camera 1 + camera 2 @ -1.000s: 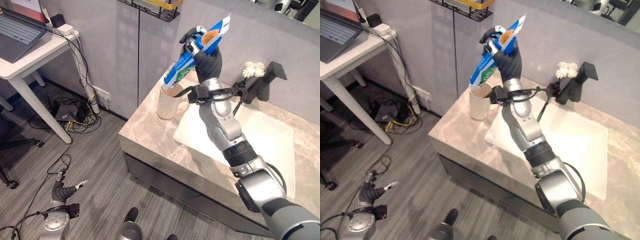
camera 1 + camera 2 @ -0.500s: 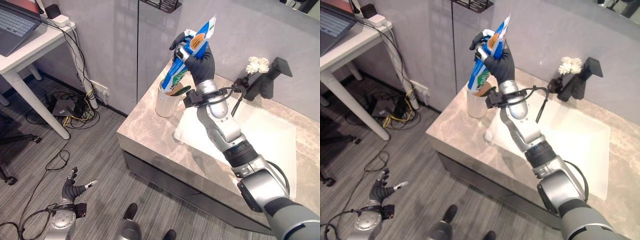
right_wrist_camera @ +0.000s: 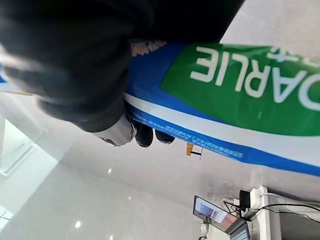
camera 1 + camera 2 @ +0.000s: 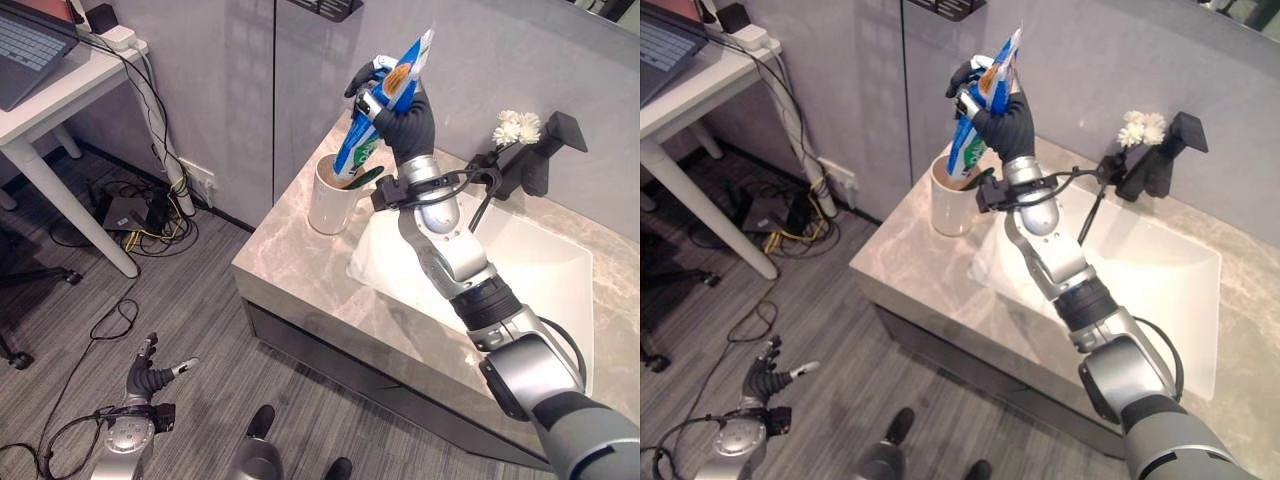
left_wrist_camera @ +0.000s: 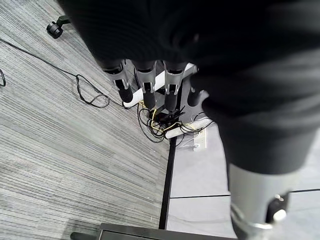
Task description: Put brush and paste in cup on sink, flatten towel.
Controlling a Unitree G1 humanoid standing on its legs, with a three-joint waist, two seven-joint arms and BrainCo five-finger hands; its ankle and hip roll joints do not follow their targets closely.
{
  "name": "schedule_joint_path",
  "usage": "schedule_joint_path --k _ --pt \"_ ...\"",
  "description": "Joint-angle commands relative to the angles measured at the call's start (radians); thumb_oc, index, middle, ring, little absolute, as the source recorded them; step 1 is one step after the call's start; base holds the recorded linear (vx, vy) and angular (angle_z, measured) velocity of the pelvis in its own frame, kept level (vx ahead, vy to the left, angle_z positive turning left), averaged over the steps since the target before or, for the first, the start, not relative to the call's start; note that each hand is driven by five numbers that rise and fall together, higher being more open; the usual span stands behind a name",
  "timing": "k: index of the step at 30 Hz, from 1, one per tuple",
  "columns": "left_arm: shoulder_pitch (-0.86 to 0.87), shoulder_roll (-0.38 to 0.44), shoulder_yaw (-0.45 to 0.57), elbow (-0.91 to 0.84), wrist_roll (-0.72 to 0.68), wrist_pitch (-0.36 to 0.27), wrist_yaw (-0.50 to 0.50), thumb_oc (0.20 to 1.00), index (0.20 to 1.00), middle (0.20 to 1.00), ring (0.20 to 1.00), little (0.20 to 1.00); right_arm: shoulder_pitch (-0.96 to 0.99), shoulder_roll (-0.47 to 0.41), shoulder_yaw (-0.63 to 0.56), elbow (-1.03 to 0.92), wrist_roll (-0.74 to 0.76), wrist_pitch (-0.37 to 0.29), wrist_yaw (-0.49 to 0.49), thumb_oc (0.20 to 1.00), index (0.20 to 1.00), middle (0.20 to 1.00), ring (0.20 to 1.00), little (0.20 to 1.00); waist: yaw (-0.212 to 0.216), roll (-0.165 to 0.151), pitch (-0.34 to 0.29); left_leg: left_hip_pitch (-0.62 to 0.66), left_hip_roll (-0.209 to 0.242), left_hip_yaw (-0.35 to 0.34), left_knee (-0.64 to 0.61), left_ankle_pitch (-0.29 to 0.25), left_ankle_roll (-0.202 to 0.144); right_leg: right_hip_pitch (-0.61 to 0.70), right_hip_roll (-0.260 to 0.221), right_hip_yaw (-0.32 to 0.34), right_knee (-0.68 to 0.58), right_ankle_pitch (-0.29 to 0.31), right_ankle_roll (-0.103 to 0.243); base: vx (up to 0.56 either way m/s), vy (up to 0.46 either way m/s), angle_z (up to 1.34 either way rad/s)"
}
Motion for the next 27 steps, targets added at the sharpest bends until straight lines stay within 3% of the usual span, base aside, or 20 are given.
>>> schedule_joint_path --k 1,16,17,18,19,27 --pt "-0.025 0.055 -0.038 0.018 0.011 -0.021 0.024 1.0 1.0 1.0 1.0 1.0 -0.087 -0.071 0.012 -0.042 -0.04 -0.032 -0.011 0.2 0.2 0.2 0.2 0.2 0.014 -0.018 -0.027 -0.044 -0.022 -0.002 0.003 0.017 0.037 0.052 -0.093 -0.019 0.001 0.105 0.07 0.03 -0.014 0.01" --pt "-0.038 0.057 -0.057 0.033 0.033 -0.011 0.021 1.0 1.0 1.0 1.0 1.0 -0.064 -0.061 0.056 -0.047 -0.051 -0.018 0.012 0.2 0.2 0.2 0.2 0.2 0.017 -0.057 -0.011 -0.052 -0.023 -0.011 0.003 0.014 0.038 0.047 -0.087 -0.025 0.001 0.113 0.07 0.0 0.0 0.0" --pt "-0.037 0.058 -0.057 0.034 0.033 -0.01 0.021 1.0 1.0 1.0 1.0 1.0 -0.065 -0.062 0.06 -0.044 -0.049 -0.017 0.016 0.26 0.26 0.26 0.26 0.26 0.017 -0.058 -0.011 -0.053 -0.022 -0.011 0.003 0.013 0.038 0.047 -0.088 -0.025 0.001 0.112 0.07 0.0 0.0 0.0" --pt "-0.036 0.058 -0.056 0.031 0.033 -0.011 0.022 1.0 1.0 1.0 1.0 1.0 -0.067 -0.065 0.065 -0.041 -0.056 -0.014 0.016 0.583 0.583 0.583 0.583 0.583 0.017 -0.059 -0.01 -0.053 -0.021 -0.01 0.003 0.013 0.038 0.047 -0.088 -0.024 0.001 0.112 0.07 0.0 0.0 0.0" --pt "-0.036 0.059 -0.056 0.033 0.034 -0.012 0.022 1.0 1.0 1.0 1.0 1.0 -0.072 -0.071 0.07 -0.042 -0.062 -0.011 0.013 1.0 1.0 1.0 1.0 1.0 0.016 -0.06 -0.011 -0.053 -0.021 -0.009 0.003 0.013 0.038 0.046 -0.087 -0.023 0.001 0.112 0.07 0.0 0.0 0.0" --pt "-0.035 0.053 -0.064 0.036 0.035 -0.01 0.025 1.0 1.0 1.0 1.0 1.0 -0.082 -0.071 0.079 -0.039 -0.097 -0.005 0.0 1.0 1.0 1.0 1.0 1.0 0.009 -0.06 -0.014 -0.049 -0.019 -0.006 0.003 0.011 0.039 0.044 -0.085 -0.019 0.001 0.112 0.069 0.0 0.0 0.0"
